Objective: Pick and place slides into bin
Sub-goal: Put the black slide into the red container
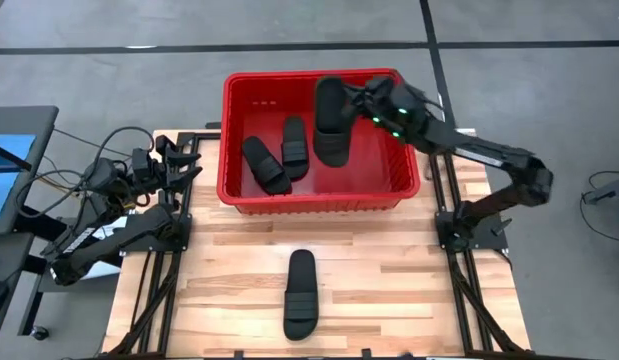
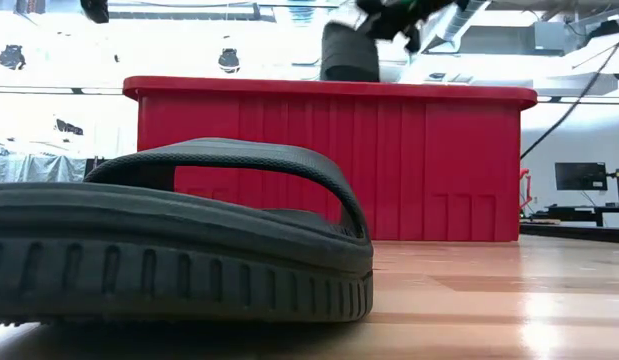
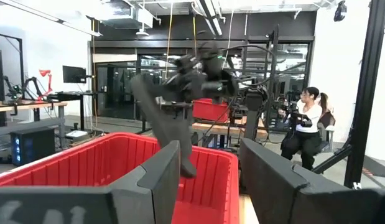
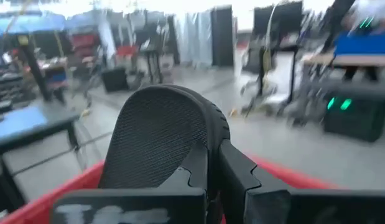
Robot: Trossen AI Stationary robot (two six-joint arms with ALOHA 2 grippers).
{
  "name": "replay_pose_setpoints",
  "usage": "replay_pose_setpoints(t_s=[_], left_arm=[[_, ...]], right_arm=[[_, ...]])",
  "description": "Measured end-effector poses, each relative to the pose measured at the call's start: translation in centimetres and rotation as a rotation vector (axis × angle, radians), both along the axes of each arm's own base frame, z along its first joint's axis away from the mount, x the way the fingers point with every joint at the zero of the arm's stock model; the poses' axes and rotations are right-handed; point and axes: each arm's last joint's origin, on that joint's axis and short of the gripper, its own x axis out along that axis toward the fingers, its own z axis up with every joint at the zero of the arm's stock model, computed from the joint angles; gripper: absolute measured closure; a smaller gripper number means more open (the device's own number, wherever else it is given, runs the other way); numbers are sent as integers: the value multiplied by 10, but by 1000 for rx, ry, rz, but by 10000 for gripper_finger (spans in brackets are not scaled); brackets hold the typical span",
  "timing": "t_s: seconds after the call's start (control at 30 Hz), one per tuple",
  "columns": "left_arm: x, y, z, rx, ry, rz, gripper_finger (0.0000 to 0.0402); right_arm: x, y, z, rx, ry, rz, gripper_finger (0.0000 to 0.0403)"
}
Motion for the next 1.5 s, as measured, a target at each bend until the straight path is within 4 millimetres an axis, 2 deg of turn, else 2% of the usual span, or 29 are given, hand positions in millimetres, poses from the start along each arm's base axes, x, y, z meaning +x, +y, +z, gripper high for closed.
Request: replay_pose_setpoints(t_s=[0.1,0.27,0.5,0.63,0.8,1.5], left_arm=[[0,0,-2,4,17,8,244],[1,1,-4,-12,40,12,244],[1,1,-5,-19,51,13,244],[1,1,-7,-8,69,17,244],[2,2,-9,-20,91,19,244],[3,2,-17,-78,157,20,244]], right_arm=[[13,-25,-20,83,13,4,400],[24,-60,-51,202,103,-61,400],[27,-90,-85,362,163,-99,400],[30,-95,-100,412,212,-116,400],[31,-96,-109,440,254,-121,400],[28,-94,-114,466,308,-127,402]])
